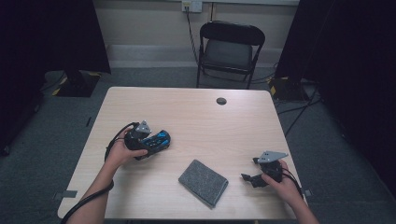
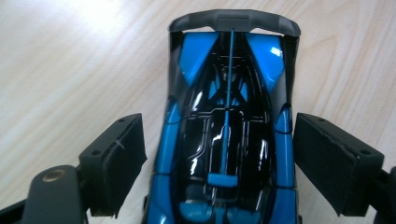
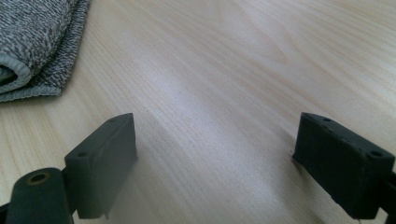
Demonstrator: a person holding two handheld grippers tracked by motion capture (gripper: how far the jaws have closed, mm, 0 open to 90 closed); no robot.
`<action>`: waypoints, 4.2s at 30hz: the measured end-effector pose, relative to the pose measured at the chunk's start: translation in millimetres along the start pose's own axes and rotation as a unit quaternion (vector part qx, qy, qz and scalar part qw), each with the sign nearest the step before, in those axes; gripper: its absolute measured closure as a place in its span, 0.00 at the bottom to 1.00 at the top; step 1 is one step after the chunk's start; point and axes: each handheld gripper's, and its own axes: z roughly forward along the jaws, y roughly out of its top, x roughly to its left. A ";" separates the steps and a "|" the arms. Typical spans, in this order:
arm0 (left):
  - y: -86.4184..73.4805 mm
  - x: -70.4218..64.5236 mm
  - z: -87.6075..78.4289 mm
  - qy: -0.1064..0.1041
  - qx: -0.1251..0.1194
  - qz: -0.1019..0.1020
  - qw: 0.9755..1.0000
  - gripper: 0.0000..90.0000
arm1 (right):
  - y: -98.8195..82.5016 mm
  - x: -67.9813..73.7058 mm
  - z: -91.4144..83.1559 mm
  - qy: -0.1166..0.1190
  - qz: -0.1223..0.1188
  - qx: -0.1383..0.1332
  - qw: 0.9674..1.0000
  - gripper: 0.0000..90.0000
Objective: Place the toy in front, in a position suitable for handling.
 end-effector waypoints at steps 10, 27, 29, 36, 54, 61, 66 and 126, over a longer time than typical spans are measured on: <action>9.2 1.8 15.7 -0.021 -0.001 -0.010 1.000 0.18 | 0.0 -0.1 -0.2 0.001 -0.001 0.001 1.000 0.13; 13.2 4.3 30.1 -0.027 -0.022 -0.012 0.999 0.19 | -0.1 -0.1 -0.2 0.001 -0.001 0.001 1.000 0.13; 13.0 4.8 29.9 -0.029 -0.022 -0.006 0.999 0.19 | -0.1 0.0 -0.1 0.000 -0.001 0.000 1.000 0.13; 11.6 3.6 28.8 -0.039 -0.033 -0.002 0.999 0.28 | -0.1 0.0 -0.1 0.000 0.000 0.000 1.000 0.13; 13.0 3.6 10.1 -0.013 -0.043 -0.027 0.999 0.28 | -0.1 -0.2 -0.2 0.001 0.000 0.000 1.000 0.13; 11.1 4.3 -3.7 -0.012 -0.057 -0.032 0.998 0.28 | -0.1 -0.3 -0.3 0.001 0.000 0.001 1.000 0.13; 10.3 6.4 -16.8 -0.008 -0.072 -0.039 0.997 0.28 | 0.0 -0.3 -0.3 0.001 0.000 0.000 1.000 0.13; 100.9 -35.7 53.6 0.033 -0.082 -0.091 0.992 0.28 | 0.0 -0.3 -0.4 0.001 0.000 0.001 1.000 0.13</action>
